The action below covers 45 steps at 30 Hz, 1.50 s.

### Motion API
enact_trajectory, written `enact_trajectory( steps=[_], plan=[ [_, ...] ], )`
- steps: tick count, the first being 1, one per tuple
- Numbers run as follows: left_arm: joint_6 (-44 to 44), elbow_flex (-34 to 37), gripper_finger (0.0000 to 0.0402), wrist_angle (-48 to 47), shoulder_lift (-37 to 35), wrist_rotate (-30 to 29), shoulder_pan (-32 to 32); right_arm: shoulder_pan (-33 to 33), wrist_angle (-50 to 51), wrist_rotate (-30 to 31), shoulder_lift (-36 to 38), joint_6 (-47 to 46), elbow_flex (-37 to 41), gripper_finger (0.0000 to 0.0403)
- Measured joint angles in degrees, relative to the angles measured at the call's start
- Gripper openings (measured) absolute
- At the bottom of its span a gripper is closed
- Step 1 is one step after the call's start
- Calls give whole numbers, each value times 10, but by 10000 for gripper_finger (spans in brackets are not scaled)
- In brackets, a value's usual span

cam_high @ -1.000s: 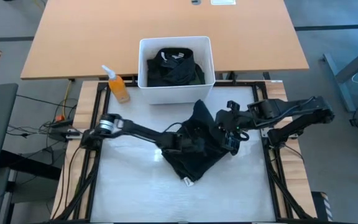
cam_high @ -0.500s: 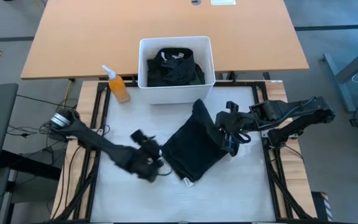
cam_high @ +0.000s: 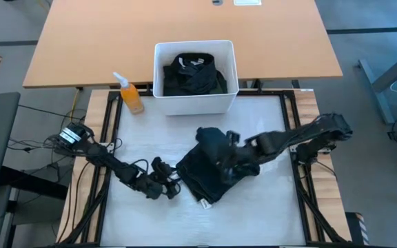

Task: Fold laundry
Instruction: Fold the dark blue jeans from the white laundry organizer

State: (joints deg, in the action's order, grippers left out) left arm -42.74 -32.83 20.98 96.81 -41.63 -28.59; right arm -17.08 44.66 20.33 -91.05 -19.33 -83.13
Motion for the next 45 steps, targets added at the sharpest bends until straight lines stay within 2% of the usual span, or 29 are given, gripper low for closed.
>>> enact_trajectory(
  steps=[6,12,20,24,26,30,35,39,42,45],
  plan=[
    [44,-8,217,-1,-1,18,15,-12,-95,2,-90,-5,0,47],
    [37,-8,217,-25,-1,20,14,-13,-113,-5,-117,-5,0,105],
    [30,-8,217,-45,-1,21,14,-10,-90,-22,-50,2,-26,193],
    [23,-8,217,-56,-1,21,14,-19,-57,-23,-4,10,-26,210],
    [15,-7,217,-59,-1,21,14,-26,-17,6,19,12,-19,211],
    [15,-8,217,-60,-1,20,14,-30,-25,93,56,-30,66,202],
    [18,-7,217,-61,-1,17,19,-26,-171,131,55,-50,217,174],
    [24,-7,217,-61,-1,29,29,-31,-344,134,15,-19,295,121],
    [24,-8,217,-60,-1,40,37,-44,-445,128,-23,-2,305,64],
    [22,-8,217,-58,-1,41,42,-56,-495,80,-61,1,304,17]
  ],
)
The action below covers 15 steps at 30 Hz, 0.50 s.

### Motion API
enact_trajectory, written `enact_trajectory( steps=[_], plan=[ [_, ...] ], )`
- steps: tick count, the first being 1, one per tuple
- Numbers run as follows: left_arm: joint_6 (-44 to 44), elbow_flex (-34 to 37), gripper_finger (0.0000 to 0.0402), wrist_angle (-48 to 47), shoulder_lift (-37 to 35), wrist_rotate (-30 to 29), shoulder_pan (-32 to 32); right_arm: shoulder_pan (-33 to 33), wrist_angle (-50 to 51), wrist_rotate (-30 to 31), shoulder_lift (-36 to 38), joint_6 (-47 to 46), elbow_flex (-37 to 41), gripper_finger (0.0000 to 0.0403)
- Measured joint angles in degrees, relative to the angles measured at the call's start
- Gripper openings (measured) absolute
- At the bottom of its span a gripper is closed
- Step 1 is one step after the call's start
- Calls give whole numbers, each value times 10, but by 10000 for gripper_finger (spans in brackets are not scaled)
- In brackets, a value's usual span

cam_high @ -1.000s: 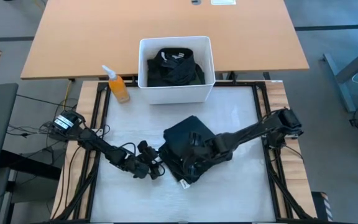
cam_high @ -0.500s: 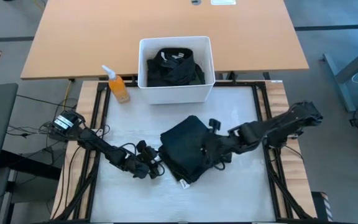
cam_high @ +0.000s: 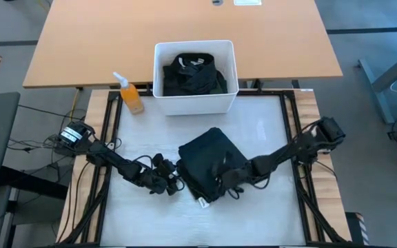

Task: Fold laundry
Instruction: Fold the dark blue jeans from the white laundry organizer

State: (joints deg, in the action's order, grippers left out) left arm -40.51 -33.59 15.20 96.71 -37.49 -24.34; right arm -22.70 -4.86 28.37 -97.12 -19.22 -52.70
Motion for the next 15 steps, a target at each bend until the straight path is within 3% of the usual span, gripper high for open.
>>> enact_trajectory(
  steps=[8,15],
  plan=[
    [-2,0,217,10,0,3,15,-30,-52,-35,-69,11,-18,35],
    [-3,0,217,10,0,6,23,-48,-49,-5,22,148,-42,15]
  ],
)
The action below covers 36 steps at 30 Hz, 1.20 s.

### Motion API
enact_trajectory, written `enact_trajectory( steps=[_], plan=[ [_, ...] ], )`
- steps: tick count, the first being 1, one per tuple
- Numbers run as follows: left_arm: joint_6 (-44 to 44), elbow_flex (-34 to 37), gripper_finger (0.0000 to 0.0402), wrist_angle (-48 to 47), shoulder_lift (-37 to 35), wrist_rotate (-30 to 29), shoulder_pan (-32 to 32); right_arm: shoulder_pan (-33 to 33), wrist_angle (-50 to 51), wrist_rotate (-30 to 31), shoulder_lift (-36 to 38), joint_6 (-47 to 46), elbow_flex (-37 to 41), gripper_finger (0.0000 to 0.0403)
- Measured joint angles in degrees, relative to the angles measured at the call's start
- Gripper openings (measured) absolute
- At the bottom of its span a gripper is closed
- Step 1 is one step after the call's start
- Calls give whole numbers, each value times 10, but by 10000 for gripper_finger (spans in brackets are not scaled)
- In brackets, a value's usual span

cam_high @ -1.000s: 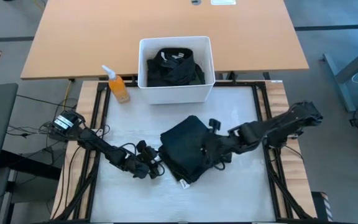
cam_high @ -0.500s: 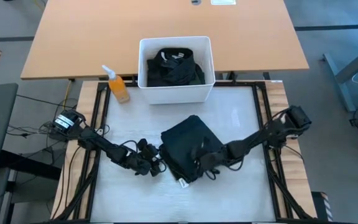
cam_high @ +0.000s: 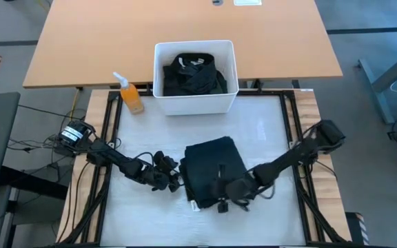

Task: Fold laundry
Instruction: Fold the dark blue jeans from the white laundry organizer

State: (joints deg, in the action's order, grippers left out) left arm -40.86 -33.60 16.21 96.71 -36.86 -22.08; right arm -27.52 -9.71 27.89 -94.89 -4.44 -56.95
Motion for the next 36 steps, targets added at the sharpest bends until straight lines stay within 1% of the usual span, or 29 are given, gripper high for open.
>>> enact_trajectory(
  steps=[3,6,7,10,11,13,15,18,20,23,25,27,29,31,33,36],
  plan=[
    [-3,0,217,3,0,0,2,7,9,44,26,24,1,21],
    [-3,0,217,5,0,1,3,23,-25,42,8,20,21,26],
    [-2,0,217,7,0,0,3,27,-53,28,-7,13,32,25],
    [3,0,217,13,0,-8,3,33,-149,-53,-77,-16,57,20],
    [3,0,217,14,0,-13,4,33,-173,-72,-101,-22,60,19],
    [9,0,217,16,0,-17,9,31,-224,-88,-140,-24,59,19],
    [20,0,217,21,0,-17,16,32,-261,-93,-164,-25,59,21],
    [37,0,217,31,0,-9,27,33,-256,-96,-155,-23,59,22],
    [43,0,217,32,0,-9,32,32,-235,-101,-118,-6,59,22],
    [47,0,217,31,0,-11,38,31,-196,-100,-42,24,58,22],
    [47,0,217,31,0,-11,40,34,-155,-66,-4,34,57,22],
    [47,0,217,31,0,-11,40,46,-118,-18,10,35,57,22],
    [47,0,217,30,0,-11,39,66,-99,3,4,34,58,22],
    [51,0,217,30,0,-9,39,87,-107,-2,-22,21,58,22],
    [53,0,217,32,0,-5,39,102,-119,-9,-59,14,58,22],
    [57,0,217,32,0,4,39,115,-162,-9,-121,13,59,22]
  ],
)
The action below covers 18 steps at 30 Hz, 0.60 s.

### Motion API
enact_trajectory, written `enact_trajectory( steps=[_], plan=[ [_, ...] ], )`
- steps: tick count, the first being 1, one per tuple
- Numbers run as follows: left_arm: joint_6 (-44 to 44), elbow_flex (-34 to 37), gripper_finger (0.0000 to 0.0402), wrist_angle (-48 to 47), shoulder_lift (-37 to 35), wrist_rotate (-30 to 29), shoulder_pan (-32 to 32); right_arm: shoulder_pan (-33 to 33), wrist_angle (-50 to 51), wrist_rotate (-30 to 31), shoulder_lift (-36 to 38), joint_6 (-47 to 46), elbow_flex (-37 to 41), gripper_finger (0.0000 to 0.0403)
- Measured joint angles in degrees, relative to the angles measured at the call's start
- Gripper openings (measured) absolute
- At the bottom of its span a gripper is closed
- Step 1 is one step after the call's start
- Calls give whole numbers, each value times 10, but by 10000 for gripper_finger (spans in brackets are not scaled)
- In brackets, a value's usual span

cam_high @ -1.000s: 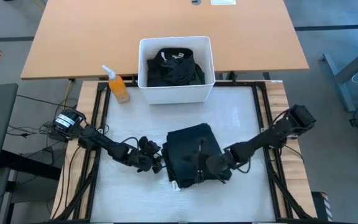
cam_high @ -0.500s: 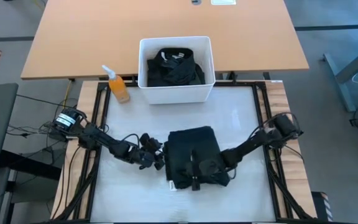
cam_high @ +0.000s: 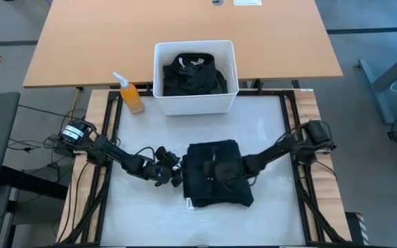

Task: Fold laundry
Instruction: Fold the dark blue jeans from the white laundry organizer

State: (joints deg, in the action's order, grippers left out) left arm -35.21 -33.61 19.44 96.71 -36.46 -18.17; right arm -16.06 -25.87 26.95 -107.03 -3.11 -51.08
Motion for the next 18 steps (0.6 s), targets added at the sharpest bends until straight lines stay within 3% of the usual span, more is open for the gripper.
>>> enact_trajectory(
  steps=[7,12,15,18],
  plan=[
    [18,0,217,-2,0,20,5,17,-113,-49,-75,-40,-1,22],
    [18,0,217,-2,0,38,17,6,-84,-73,17,11,0,23],
    [18,0,217,-1,0,49,27,8,-53,-44,77,66,-2,22],
    [18,0,217,1,0,51,36,35,-39,-20,83,105,-1,22]
  ],
)
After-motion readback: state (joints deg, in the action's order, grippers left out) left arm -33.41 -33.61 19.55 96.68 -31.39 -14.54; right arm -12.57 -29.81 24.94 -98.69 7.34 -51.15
